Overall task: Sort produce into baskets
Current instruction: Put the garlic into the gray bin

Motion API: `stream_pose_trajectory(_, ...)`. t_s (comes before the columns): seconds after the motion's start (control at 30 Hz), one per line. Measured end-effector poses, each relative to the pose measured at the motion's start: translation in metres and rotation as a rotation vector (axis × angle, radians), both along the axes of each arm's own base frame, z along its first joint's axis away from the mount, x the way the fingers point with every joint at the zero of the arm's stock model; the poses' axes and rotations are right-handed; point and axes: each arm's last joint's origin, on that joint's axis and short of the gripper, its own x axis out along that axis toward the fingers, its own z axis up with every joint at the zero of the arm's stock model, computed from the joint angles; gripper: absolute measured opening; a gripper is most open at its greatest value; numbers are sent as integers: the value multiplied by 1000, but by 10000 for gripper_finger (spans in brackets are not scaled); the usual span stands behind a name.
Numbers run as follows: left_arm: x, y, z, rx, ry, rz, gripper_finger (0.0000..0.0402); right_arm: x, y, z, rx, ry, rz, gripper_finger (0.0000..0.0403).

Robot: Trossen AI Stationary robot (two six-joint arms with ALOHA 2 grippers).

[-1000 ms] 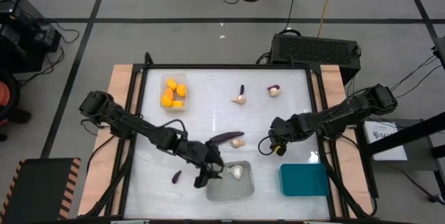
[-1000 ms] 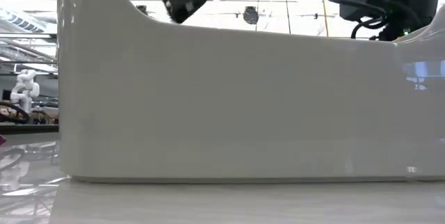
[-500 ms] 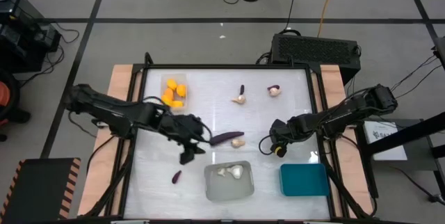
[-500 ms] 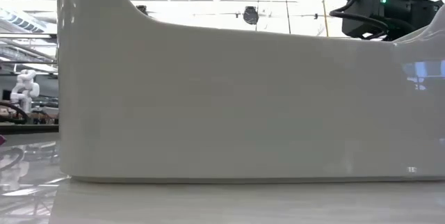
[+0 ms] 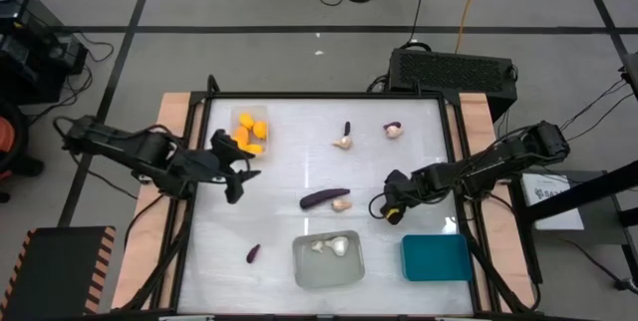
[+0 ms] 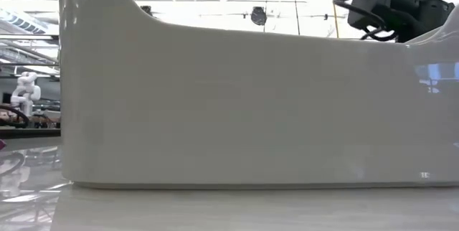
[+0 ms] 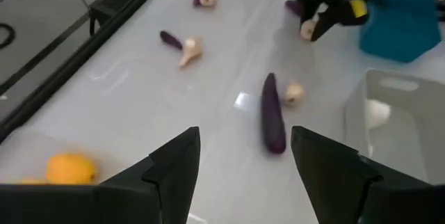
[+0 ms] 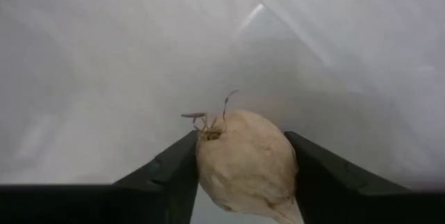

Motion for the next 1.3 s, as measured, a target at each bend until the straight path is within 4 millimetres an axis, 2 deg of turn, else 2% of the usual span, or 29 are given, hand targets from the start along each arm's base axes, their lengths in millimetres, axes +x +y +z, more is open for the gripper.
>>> stream_pose_trajectory(0.1,-7,2,-19,-27,-12,22,232,7,1,2,26,-72,-34,161)
stream_pose_trajectory(0.27,-5,0,-61,-94,-75,15,232,27,6,14,105,-312,-85,145)
stream_pose_trajectory(0.5,8,-7,-107,-220,-234,-91,232,59,18,55,252,-850,-62,149)
stream_pose_trajectory(0.63,8,-8,-121,-243,-265,-114,232,64,30,76,289,-998,-17,148)
stream_pose_trajectory(0.77,7,-7,-125,-245,-286,-118,232,76,47,99,250,-1014,68,147)
stream_pose_trajectory(0.9,7,-8,-125,-222,-280,-149,232,98,66,109,225,-947,112,147)
stream_pose_trajectory(1.07,8,-9,-125,-206,-274,-209,232,125,89,104,188,-805,181,159)
stream_pose_trajectory(1.3,8,-10,-124,-192,-280,-238,232,159,109,91,191,-637,222,196)
